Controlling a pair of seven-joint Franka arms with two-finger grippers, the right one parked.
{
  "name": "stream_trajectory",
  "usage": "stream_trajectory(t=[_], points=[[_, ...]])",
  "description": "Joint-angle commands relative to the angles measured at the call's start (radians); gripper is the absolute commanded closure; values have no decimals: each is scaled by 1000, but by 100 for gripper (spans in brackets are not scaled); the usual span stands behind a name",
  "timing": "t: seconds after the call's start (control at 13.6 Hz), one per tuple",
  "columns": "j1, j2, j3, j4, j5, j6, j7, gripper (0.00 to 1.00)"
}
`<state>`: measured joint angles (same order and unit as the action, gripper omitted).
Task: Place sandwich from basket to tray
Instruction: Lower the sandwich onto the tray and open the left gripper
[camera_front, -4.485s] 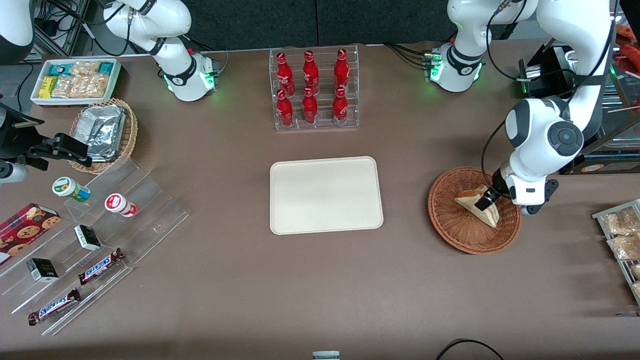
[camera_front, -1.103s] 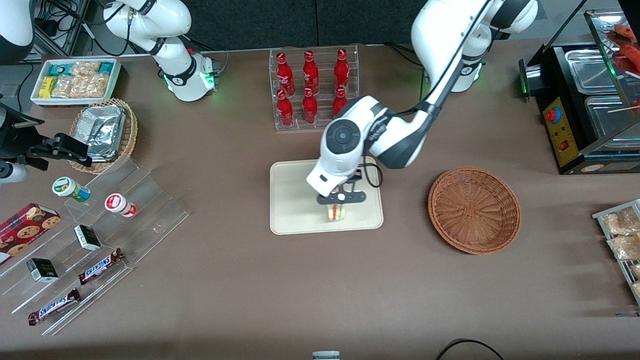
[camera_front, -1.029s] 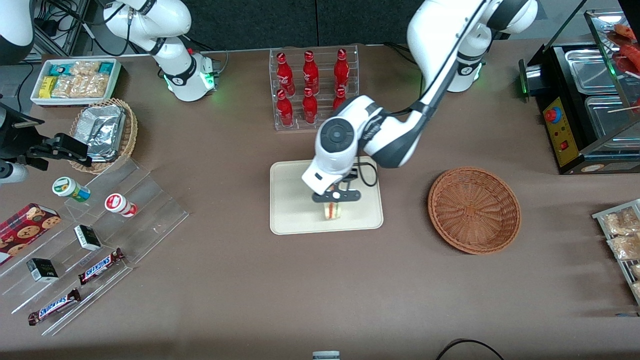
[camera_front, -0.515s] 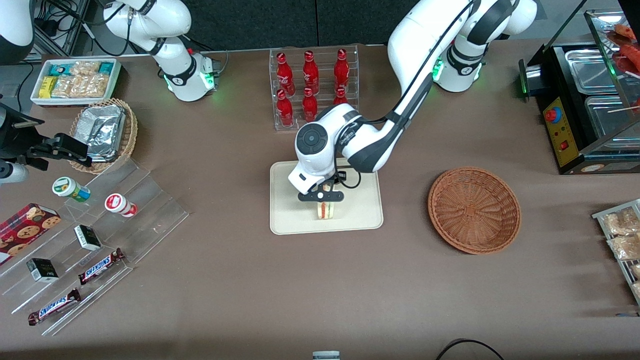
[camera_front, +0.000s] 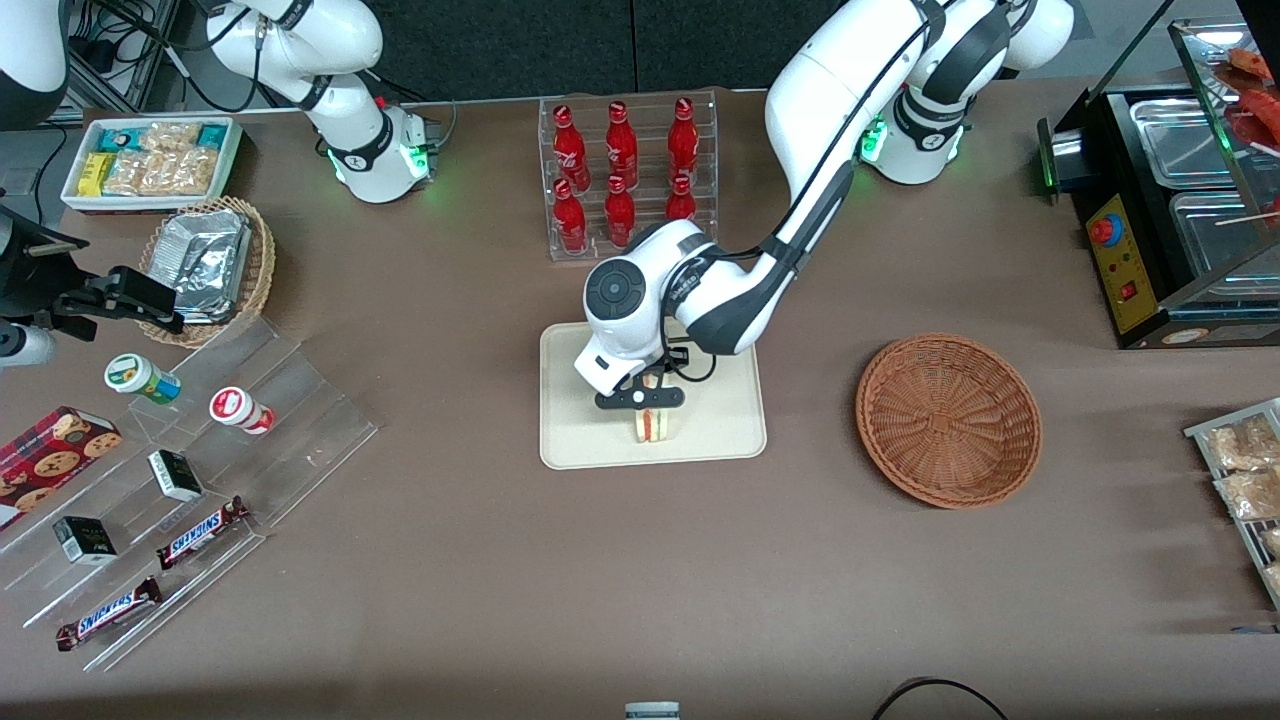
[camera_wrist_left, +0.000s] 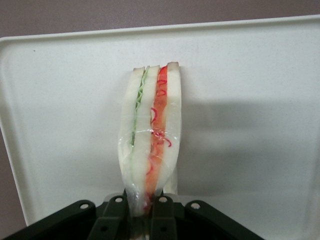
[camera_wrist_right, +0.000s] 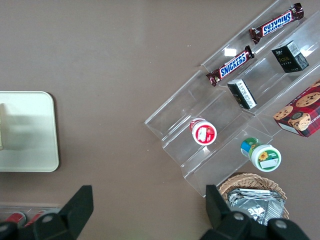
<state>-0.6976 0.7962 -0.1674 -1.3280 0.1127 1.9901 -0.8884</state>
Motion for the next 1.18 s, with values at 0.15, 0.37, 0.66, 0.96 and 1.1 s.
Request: stream_trajectory(t=[0.15, 0.37, 0.66, 0.96, 1.1], points=[[-22, 17, 13, 32, 16, -20, -27, 100], [-28, 23, 13, 29, 16, -20, -27, 30], [-26, 20, 11, 30, 15, -20, -24, 0], [-19, 3, 13, 44, 9, -30, -24, 0], [-17, -18, 13, 49, 4, -43, -24, 0]])
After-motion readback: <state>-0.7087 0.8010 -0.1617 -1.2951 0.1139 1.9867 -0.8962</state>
